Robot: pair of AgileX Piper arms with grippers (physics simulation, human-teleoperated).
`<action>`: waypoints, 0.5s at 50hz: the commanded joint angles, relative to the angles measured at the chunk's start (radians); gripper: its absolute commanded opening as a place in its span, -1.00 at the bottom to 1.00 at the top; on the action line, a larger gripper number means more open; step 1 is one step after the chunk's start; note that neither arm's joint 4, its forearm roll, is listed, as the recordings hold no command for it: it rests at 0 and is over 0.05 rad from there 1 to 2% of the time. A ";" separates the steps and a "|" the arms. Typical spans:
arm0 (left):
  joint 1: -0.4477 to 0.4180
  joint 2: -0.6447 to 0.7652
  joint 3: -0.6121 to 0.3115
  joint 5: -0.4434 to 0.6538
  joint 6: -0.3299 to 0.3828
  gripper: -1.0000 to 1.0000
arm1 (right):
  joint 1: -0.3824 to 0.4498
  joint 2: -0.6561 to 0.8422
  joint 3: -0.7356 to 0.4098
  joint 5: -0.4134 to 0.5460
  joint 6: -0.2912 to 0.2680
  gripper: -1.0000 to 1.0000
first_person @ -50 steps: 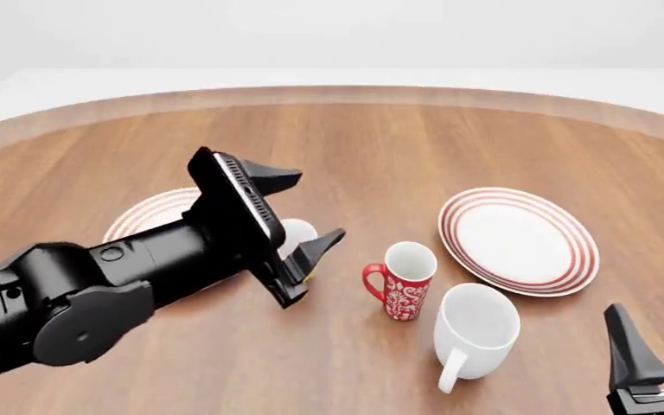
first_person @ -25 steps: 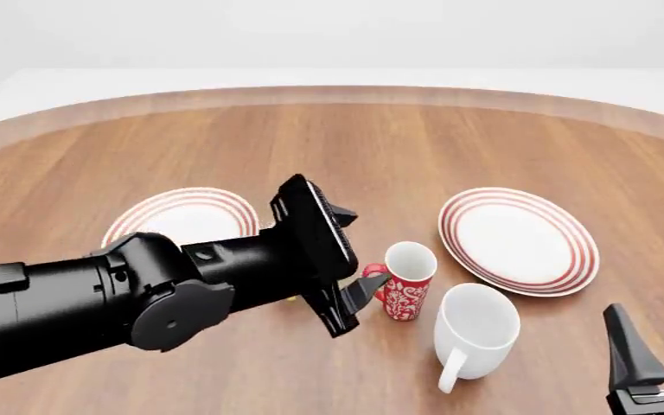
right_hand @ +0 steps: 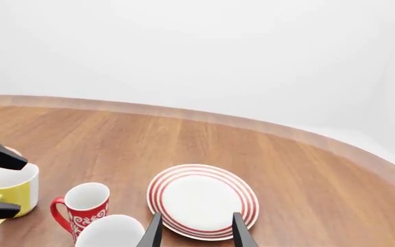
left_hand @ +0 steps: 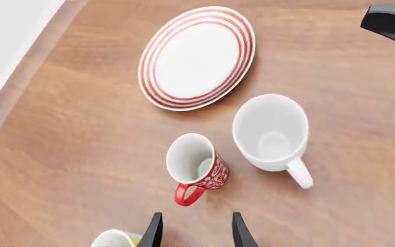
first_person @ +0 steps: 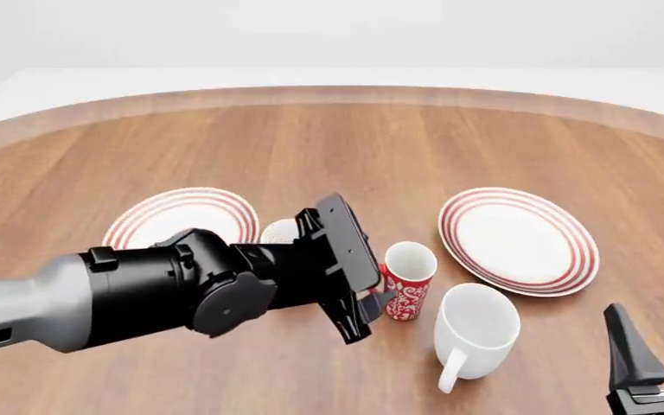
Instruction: Put the red mug on the left plate.
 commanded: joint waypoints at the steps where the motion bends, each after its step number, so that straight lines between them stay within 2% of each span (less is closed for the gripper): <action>1: 0.019 0.061 -0.017 0.011 0.026 1.00 | -0.002 0.000 0.000 0.000 0.001 1.00; 7: 0.003 0.078 -0.018 0.017 0.020 1.00 | -0.004 0.000 0.000 0.001 0.001 1.00; 25: 0.046 0.133 -0.060 0.010 0.040 1.00 | -0.005 0.000 0.000 0.001 0.003 1.00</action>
